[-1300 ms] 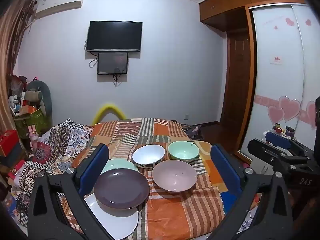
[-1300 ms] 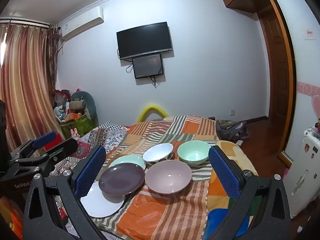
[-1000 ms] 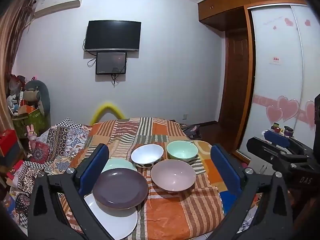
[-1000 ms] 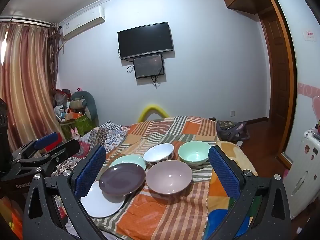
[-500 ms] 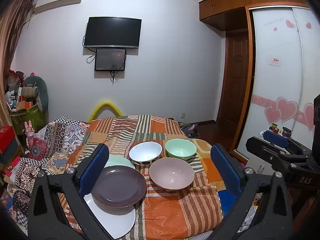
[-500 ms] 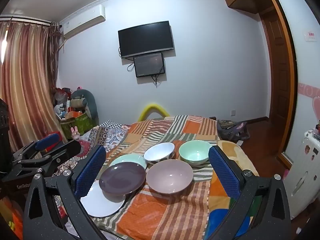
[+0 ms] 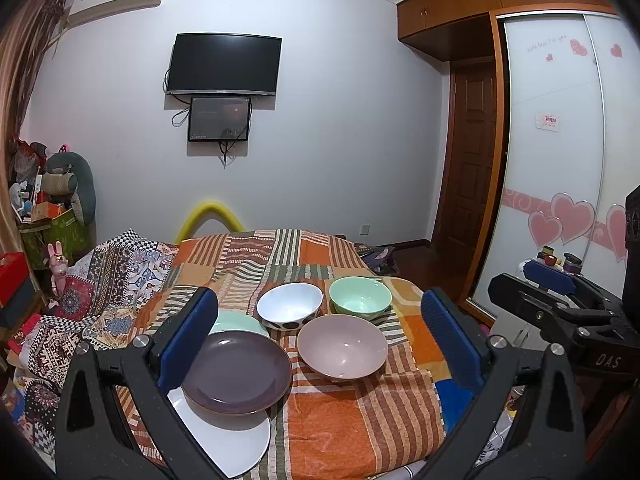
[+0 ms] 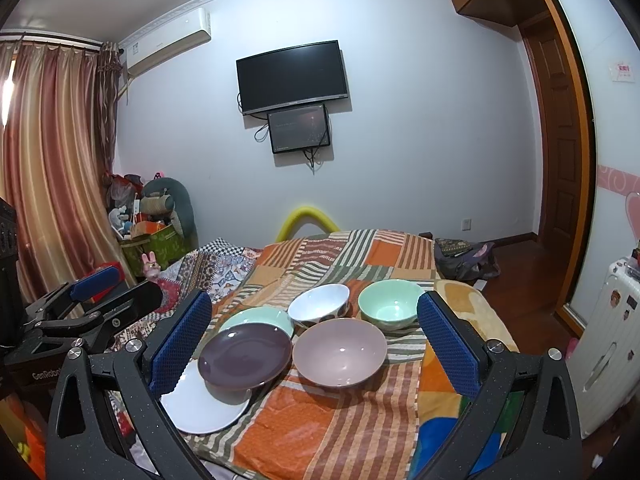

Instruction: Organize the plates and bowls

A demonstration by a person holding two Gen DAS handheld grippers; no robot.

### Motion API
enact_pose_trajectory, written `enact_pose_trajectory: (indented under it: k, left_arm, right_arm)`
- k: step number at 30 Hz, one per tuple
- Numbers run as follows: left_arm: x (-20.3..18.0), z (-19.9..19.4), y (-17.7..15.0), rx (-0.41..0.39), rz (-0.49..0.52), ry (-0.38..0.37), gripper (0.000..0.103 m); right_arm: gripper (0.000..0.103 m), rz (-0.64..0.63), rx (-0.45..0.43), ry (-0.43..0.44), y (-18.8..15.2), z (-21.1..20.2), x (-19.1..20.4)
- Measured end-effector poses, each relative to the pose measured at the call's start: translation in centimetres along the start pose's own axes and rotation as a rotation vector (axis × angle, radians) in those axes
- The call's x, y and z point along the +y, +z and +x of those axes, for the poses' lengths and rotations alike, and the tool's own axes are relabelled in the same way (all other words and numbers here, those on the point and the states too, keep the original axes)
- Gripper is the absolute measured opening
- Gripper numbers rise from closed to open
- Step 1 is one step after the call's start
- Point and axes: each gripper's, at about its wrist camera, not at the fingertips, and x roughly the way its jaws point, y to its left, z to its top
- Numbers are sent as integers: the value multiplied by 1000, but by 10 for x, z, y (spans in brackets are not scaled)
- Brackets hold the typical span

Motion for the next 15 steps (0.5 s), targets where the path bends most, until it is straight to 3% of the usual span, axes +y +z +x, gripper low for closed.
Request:
enact_pose_trajectory:
  k: [15]
  left_arm:
    - [0,3,-1,6,-4,-2,103]
  right_arm:
    - [102,1,3,-1,-1,1,1]
